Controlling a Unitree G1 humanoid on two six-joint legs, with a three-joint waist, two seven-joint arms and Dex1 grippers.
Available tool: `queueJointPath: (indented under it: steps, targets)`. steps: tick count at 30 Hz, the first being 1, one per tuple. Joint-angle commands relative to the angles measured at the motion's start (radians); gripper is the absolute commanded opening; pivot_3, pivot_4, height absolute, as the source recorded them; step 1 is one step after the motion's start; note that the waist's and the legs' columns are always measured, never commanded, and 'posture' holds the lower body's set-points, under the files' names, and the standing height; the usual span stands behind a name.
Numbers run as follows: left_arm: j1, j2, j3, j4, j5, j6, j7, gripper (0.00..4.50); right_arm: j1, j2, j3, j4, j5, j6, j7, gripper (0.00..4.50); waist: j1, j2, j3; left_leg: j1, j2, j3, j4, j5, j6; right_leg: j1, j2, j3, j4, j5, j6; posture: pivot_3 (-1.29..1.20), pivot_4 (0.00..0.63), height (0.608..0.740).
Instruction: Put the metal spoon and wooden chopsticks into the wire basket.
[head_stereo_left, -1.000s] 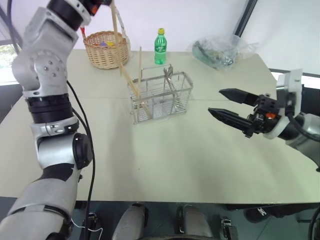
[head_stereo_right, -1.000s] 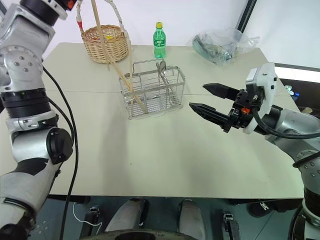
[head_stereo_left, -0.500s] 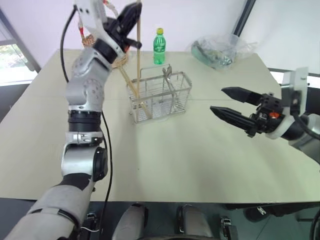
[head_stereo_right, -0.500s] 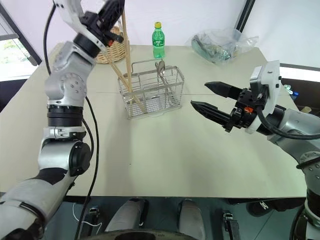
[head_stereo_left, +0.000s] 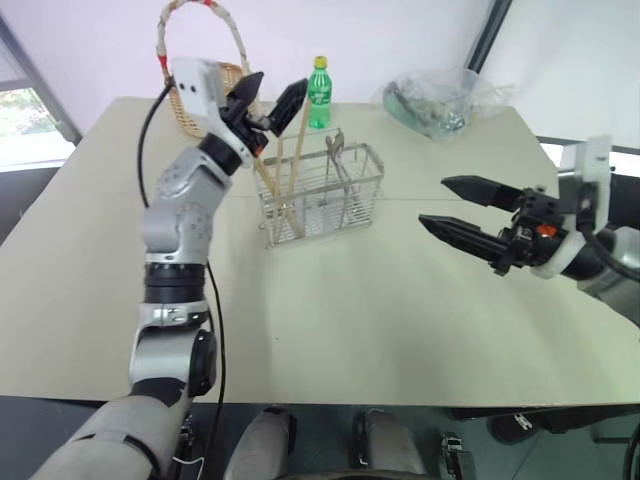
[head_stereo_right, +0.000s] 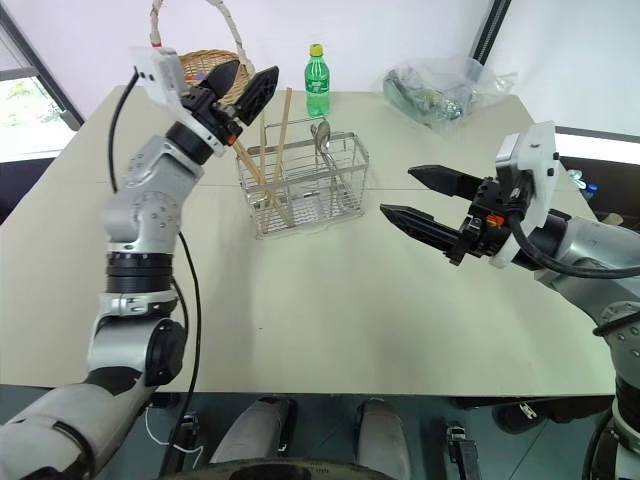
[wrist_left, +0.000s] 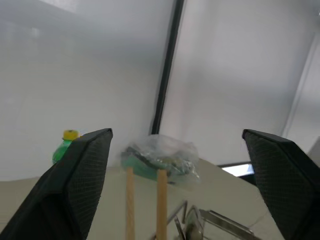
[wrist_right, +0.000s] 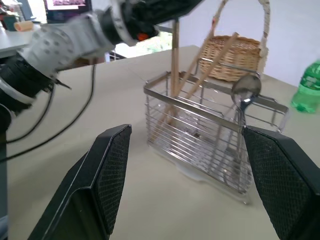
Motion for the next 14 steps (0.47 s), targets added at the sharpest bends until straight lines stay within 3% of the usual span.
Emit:
queueJointPath:
  steps: [1, 5, 8, 11, 14]
  targets:
    - [0.051, 0.218, 0.024, -0.166, -0.067, 0.142, -0.157, 4.39, -0.003, -0.008, 0.016, 0.027, -0.078, -0.057, 0.060, 3.64, -0.014, 0.001, 0.001, 0.000, 0.000, -0.001, 0.000, 0.000, 0.000, 0.000, 0.001, 0.000, 0.000, 0.000, 0.000, 0.00, 0.150, 0.674]
    - [0.183, 0.544, 0.025, -0.256, -0.027, 0.139, -0.401, 4.39, -0.019, -0.008, 0.069, 0.075, -0.178, -0.119, 0.125, 3.64, -0.028, 0.004, 0.002, 0.001, 0.001, 0.000, -0.003, 0.000, 0.000, -0.001, 0.001, 0.001, 0.000, -0.001, -0.002, 0.00, 0.150, 0.674]
    - [0.253, 0.704, 0.050, -0.301, -0.035, 0.136, -0.525, 4.39, -0.053, 0.004, 0.081, 0.122, -0.198, -0.138, 0.157, 3.64, -0.021, 0.005, 0.003, 0.001, 0.001, 0.000, -0.004, 0.000, 0.000, -0.001, 0.000, 0.001, -0.001, -0.002, -0.004, 0.00, 0.150, 0.674]
    - [0.286, 0.792, 0.098, -0.321, -0.058, 0.152, -0.574, 4.39, -0.102, 0.019, 0.100, 0.166, -0.212, -0.147, 0.180, 3.64, -0.012, 0.005, 0.003, 0.001, 0.001, 0.000, -0.004, 0.000, 0.000, -0.001, -0.001, 0.002, -0.002, -0.003, -0.005, 0.00, 0.150, 0.674]
    - [0.283, 0.809, 0.133, -0.311, -0.069, 0.168, -0.553, 4.39, -0.148, 0.029, 0.116, 0.195, -0.217, -0.141, 0.202, 3.64, -0.010, 0.005, 0.003, 0.001, 0.000, -0.001, -0.004, 0.000, 0.000, -0.001, -0.001, 0.001, -0.002, -0.003, -0.005, 0.00, 0.150, 0.674]
